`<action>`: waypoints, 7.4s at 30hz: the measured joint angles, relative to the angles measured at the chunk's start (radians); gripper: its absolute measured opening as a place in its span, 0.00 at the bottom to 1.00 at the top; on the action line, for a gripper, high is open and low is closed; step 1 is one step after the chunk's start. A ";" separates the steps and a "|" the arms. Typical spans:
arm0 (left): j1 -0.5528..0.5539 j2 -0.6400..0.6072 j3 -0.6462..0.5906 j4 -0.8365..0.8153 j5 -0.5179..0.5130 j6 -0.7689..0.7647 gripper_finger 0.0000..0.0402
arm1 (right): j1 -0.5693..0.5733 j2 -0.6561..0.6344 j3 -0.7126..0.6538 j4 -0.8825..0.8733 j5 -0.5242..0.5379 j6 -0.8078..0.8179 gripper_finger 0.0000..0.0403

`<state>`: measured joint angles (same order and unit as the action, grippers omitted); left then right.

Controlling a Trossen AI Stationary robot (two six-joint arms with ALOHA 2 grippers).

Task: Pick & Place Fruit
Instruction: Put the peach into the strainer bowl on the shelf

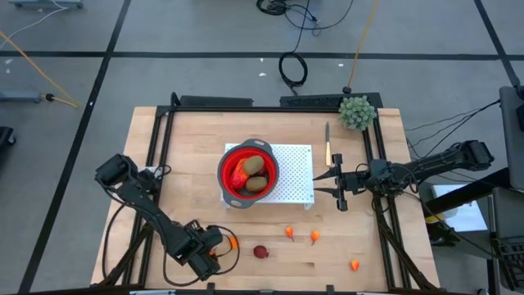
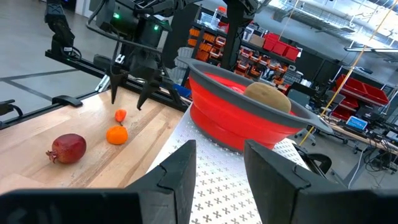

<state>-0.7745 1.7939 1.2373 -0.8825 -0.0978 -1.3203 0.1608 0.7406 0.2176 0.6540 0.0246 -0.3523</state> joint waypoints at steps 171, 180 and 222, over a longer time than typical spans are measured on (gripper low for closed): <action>-0.043 -0.223 -0.001 1.172 0.159 2.128 0.20 | -0.063 -0.341 0.000 -0.607 -0.083 0.237 0.32; -0.043 -0.223 -0.001 1.181 0.185 2.152 0.20 | -0.063 -0.341 0.000 -0.607 -0.083 0.237 0.32; 0.041 -0.223 0.000 1.408 -0.366 1.812 0.20 | -0.063 -0.341 0.000 -0.607 -0.082 0.219 0.32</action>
<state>-0.7339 1.5707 1.2373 0.5254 -0.4640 0.4922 0.0978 0.3996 0.2180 0.0471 -0.0575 -0.1331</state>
